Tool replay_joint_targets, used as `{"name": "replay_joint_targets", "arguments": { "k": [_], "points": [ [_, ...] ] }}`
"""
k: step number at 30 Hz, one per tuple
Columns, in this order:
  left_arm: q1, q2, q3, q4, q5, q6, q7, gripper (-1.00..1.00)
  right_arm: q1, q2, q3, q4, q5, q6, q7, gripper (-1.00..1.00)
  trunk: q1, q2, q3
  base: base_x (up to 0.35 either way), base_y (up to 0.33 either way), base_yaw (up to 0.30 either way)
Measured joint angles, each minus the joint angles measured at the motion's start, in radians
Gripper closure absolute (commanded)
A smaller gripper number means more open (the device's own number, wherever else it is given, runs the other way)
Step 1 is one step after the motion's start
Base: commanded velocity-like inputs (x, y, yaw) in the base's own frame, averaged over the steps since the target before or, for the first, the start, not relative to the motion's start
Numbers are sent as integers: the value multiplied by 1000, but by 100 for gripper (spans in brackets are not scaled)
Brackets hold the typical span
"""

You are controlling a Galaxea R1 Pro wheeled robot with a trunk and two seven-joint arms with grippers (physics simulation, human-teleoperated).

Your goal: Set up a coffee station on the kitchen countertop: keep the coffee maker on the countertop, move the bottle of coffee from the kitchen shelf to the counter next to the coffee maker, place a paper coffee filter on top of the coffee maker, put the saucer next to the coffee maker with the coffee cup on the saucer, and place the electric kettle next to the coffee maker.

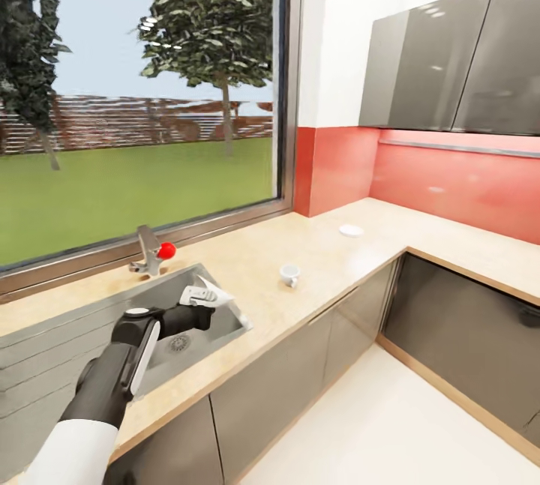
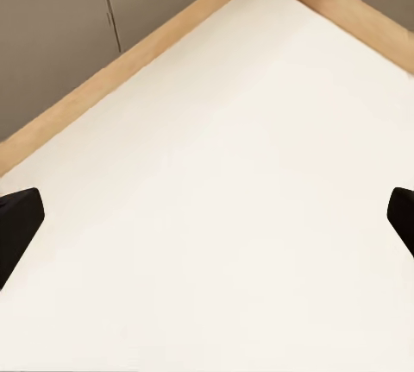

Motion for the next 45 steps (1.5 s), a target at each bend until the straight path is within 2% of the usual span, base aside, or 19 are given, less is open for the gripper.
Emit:
{"name": "replay_joint_targets", "arguments": {
  "k": [12, 26, 36, 45],
  "points": [
    [0, 2, 5, 0, 0, 2, 0, 100, 0, 0, 1, 29, 1, 0, -1, -100, 0, 0, 4, -339, 14, 270],
    [0, 2, 11, 0, -1, 2, 0, 100, -1, 0, 1, 35, 1, 0, -1, -100, 0, 0, 5, -303, 183, 279],
    [1, 7, 11, 0, 0, -1, 0, 100, -1, 0, 2, 35, 1, 0, -1, -100, -1, 0, 5, -32, 27, 279],
    [2, 7, 11, 0, -1, -2, 0, 100, 0, 0, 2, 35, 1, 0, -1, -100, 0, 0, 5, -245, 199, 279]
  ]
}}
